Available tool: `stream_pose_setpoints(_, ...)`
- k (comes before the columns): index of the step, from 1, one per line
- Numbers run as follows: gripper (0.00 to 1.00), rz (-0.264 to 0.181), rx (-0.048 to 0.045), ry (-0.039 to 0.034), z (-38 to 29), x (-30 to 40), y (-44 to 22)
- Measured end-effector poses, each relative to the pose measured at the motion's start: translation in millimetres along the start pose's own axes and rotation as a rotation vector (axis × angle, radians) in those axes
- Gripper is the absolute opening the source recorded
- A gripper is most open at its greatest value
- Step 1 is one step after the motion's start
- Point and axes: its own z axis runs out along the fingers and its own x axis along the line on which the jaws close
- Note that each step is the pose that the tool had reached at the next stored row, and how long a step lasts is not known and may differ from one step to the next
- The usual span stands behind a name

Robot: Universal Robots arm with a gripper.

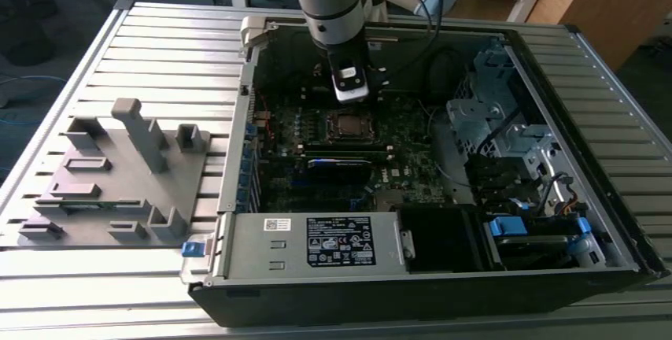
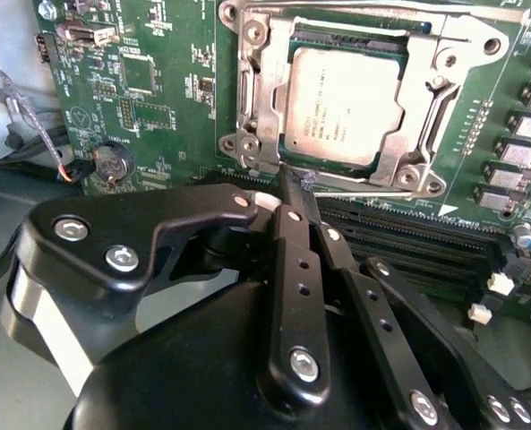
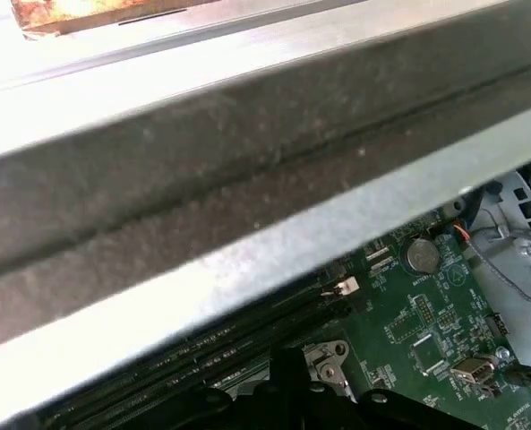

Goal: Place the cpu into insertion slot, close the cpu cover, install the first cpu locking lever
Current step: 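Close the cpu cover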

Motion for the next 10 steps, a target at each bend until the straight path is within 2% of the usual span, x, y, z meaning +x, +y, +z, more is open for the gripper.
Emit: stream_pose_setpoints(10,0.10,0.008,-0.0001,-0.0012,-0.2,3.9,3.4)
